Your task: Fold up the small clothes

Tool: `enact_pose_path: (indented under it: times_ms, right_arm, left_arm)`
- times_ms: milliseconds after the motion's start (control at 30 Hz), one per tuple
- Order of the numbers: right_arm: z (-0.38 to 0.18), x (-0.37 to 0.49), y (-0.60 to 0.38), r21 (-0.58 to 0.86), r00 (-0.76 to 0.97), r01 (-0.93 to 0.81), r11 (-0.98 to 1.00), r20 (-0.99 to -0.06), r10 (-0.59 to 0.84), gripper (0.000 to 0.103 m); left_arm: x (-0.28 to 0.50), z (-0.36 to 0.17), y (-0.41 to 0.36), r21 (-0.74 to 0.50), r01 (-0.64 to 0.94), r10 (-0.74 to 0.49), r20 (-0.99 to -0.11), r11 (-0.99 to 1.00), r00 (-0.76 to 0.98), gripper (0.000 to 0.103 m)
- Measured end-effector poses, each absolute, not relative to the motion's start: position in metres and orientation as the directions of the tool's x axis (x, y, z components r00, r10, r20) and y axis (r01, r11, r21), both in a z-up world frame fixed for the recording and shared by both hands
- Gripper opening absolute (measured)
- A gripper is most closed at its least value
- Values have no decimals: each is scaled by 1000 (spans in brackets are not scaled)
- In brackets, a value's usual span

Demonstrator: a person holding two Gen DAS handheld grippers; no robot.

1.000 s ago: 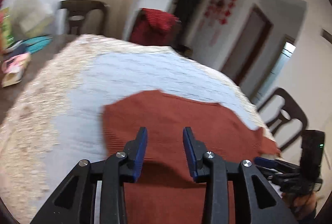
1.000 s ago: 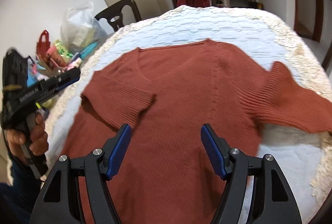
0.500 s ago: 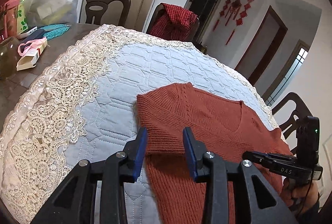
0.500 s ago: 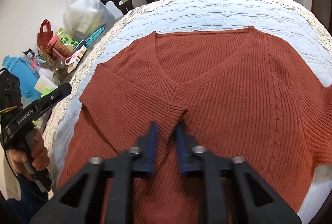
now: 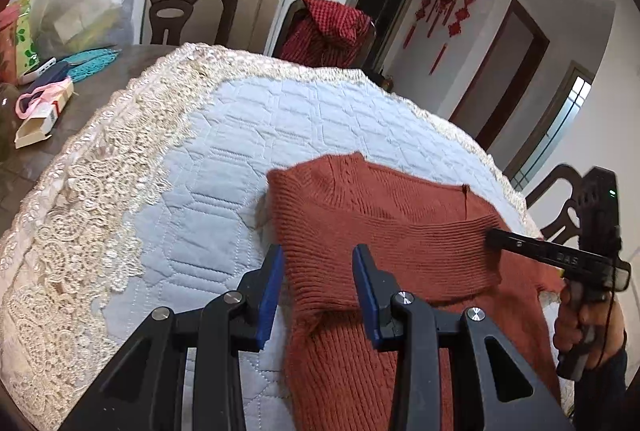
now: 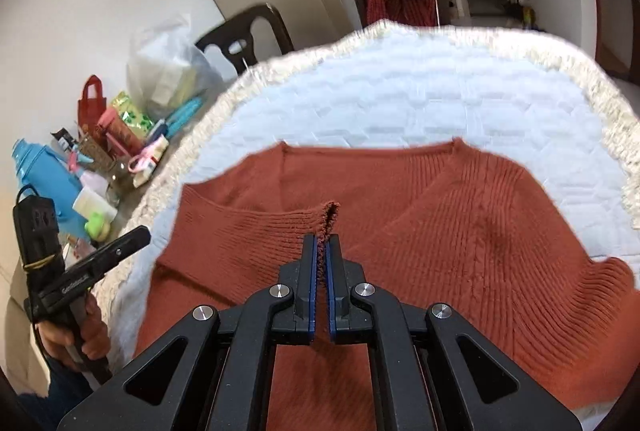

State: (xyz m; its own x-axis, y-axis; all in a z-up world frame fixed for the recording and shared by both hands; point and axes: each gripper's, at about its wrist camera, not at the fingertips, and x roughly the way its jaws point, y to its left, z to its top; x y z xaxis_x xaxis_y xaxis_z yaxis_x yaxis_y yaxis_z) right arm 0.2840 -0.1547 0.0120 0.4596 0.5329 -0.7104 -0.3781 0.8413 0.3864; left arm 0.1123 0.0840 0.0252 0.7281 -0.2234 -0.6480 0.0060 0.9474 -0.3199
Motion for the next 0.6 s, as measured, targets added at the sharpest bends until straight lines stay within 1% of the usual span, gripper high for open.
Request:
enact_pose_path:
  times_ms: [67,100,233,367,467,500,533,567,600]
  right_arm:
    - [0,290,-155,377,437,-347,859,-745,503,4]
    - [-1,289,-157,375,442,-335,864,-748,496,4]
    - [11,276,-167,369,496,-334,867,-714,495,5]
    - [14,271,-169,373,502,-335,866,-707,498,5]
    - [3,272,-166,377,472,-327,867,-729,495,5]
    - [-2,272,-165,377,460,-327,867,-738,494,5]
    - [-6,271,-164,377,451,-327,867,-744,493,6]
    - [-9,270,-163,376,444,-327,867,-749,492,5]
    - [-12,269,-161,376,435,-329,866,-754,492,5]
  left_arm:
    - [114,25,81,-308,7,-218,-656,951,722,38]
    - [113,26,81,-303,10,-215,-654,953,725,38]
    - [116,35,75,-286,26,-210,-636,958,743,38]
    - [124,35,61,-258,82,-232,-632,963,739,38]
    - [135,20,58,-225,64,-205,-686,972,698,37]
    - [138,10,61,-206,45,-182,-714,977,677,36]
    - [139,4,64,-190,25,-159,-731,981,664,28]
    - [139,1,69,-200,13,-159,-735,980,659,27]
    - [137,2,75,-237,11,-184,-725,972,664,27]
